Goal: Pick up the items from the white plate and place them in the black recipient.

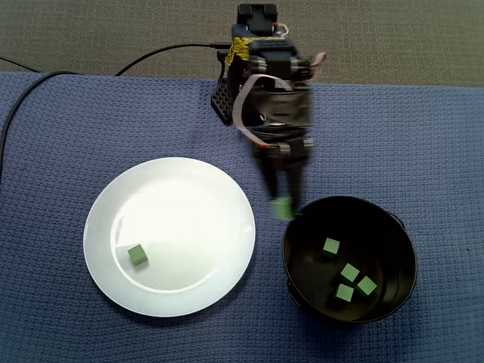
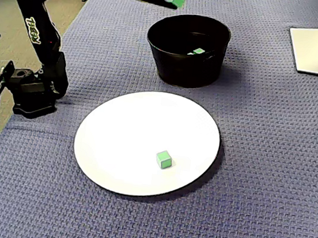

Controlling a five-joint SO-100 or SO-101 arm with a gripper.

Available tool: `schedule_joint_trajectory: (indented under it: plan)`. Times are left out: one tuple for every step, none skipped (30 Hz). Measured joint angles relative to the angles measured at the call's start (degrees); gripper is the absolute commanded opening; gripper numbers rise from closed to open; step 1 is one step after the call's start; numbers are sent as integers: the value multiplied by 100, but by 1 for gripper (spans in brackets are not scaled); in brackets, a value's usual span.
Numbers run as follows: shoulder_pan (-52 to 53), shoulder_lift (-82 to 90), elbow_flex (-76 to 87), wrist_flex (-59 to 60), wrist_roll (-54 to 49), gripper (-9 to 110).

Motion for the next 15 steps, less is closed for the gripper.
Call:
schedule_joint_trajectory:
  plan:
    - [-237,79,290,-255,132,0]
    - [-439,114,571,-501,237,0]
    - [-606,114,826,-712,325,0]
    - [-721,105,1072,-896,404,0]
    - [-800,105,1318,-1116,475,0]
    - [-835,105,1556,-1345,571,0]
    - [-861,70,1784,-1556,650,0]
    - [-861,35,1995,-1740,712,0]
    - [-861,9,2206,-1916,747,0]
    - [-861,-26,2408,-2109,765,0]
    - [-861,-44,2602,-2303,782,0]
    - [-870,-62,2786,-2496,800,0]
    - [-879,-70,2962,-2672,800,0]
    - [-879,-79,3138,-2848,800,0]
    - [-879,-88,3270,-2997,800,1]
